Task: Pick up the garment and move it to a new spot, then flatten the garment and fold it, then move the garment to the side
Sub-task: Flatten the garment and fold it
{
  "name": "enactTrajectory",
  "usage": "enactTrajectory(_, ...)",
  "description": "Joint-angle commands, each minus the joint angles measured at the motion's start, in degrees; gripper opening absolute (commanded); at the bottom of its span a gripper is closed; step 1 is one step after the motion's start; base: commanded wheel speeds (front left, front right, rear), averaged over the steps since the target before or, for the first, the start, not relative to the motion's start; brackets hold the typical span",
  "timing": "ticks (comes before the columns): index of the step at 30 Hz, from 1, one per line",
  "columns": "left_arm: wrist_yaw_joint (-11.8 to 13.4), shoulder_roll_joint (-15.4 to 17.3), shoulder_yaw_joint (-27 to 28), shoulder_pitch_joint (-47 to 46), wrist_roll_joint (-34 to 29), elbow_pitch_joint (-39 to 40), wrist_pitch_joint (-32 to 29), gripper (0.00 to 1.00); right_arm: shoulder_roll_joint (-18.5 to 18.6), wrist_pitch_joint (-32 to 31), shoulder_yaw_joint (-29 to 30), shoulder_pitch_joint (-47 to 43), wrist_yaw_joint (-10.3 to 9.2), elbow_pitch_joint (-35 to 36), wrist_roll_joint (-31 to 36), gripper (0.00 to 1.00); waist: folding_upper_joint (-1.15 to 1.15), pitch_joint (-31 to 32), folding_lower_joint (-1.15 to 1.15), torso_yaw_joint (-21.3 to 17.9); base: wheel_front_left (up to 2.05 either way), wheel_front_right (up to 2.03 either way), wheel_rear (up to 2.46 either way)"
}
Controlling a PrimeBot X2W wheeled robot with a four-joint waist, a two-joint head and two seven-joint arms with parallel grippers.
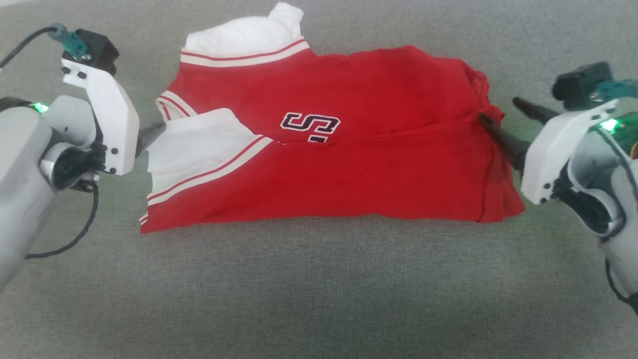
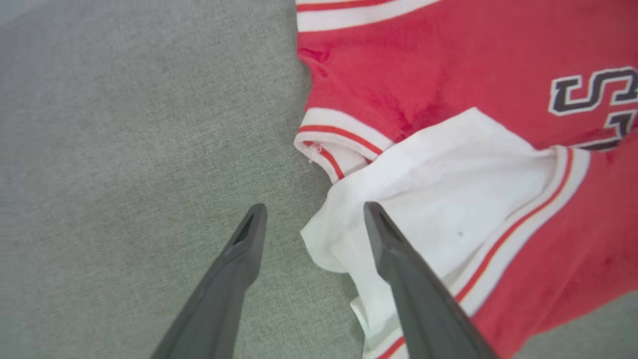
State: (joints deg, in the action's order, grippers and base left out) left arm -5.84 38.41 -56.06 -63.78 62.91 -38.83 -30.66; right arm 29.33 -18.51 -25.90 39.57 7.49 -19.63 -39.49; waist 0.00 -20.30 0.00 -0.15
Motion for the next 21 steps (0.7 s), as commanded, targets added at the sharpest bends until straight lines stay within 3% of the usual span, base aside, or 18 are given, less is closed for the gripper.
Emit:
enactTrajectory(1,0.7,0.8,0.3,0.4,-0.1,1.1,0.0,1.0,0.3,1.5,1.4,-1.3,0.0,0.6,1.1,1.0,0.0,0.8,0.0,0.2,0.0,0.0,0.0)
enactTrajectory(5,2.8,3.3,0.4,3.0,0.8,6.0,-0.8,1.0,-0.9,5.9,6.7,-4.4,0.0,2.8,3.8,1.0,0.0,2.2,0.0,0.2,0.0,0.0,0.0)
enactTrajectory(11,7.9,8.3,1.0,9.4,4.0,17.0,-2.6,1.0,-4.7,11.2,16.2,-11.1,0.0,7.8,10.4,1.0,0.0,3.9,0.0,-0.2,0.0,0.0,0.0)
enactTrajectory(17,14.1,13.1,0.9,16.1,6.6,27.5,-4.0,1.0,-10.4,12.5,24.7,-18.5,0.0,14.6,16.7,1.0,0.0,4.4,0.0,-0.8,0.0,0.0,0.0)
enactTrajectory(21,16.7,15.0,0.6,18.5,7.0,31.3,-4.3,1.0,-12.9,11.6,27.7,-21.6,0.0,18.0,18.9,1.0,0.0,4.2,0.0,-1.2,0.0,0.0,0.0)
